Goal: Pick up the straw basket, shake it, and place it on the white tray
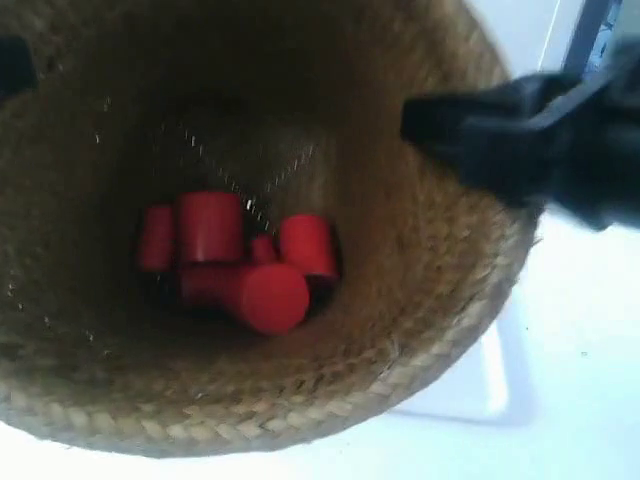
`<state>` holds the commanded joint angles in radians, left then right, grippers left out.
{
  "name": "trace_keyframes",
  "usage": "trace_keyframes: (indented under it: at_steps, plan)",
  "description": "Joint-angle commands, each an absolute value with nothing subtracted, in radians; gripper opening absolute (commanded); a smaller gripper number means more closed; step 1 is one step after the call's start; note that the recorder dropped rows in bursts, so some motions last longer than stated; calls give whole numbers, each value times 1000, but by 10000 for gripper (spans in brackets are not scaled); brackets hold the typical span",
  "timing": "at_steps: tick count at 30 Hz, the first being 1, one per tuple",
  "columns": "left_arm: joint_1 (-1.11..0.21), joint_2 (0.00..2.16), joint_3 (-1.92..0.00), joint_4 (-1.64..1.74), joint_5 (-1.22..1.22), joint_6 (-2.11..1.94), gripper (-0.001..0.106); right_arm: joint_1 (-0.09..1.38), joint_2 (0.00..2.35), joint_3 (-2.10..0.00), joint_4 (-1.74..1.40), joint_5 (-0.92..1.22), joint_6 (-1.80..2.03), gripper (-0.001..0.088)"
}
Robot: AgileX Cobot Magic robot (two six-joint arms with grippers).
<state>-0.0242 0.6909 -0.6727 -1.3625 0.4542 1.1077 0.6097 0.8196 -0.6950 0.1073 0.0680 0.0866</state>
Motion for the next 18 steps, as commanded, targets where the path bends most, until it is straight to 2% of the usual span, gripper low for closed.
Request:
trace_keyframes:
  at_steps: [1, 3, 6, 9, 13, 15, 18]
  plan:
    - [-24, 739, -637, -1392, 430, 1114, 0, 590, 880, -674, 107, 57, 87, 0]
    - [-24, 766, -641, -1381, 490, 1114, 0, 576, 919, -704, 140, 169, 153, 0]
    - [-24, 691, -723, -1365, 632, 1100, 0, 613, 798, -809, 166, 296, 110, 0]
    - [-24, 638, -733, -1363, 554, 1111, 0, 637, 696, -821, 134, 219, 99, 0]
    - [-24, 738, -616, -1410, 374, 1140, 0, 588, 859, -674, -8, 96, 103, 0]
    - [-24, 714, -674, -1403, 464, 1140, 0, 588, 875, -703, 70, 144, 164, 0]
    - [-24, 643, -793, -1377, 594, 1125, 0, 641, 778, -775, 149, 203, 154, 0]
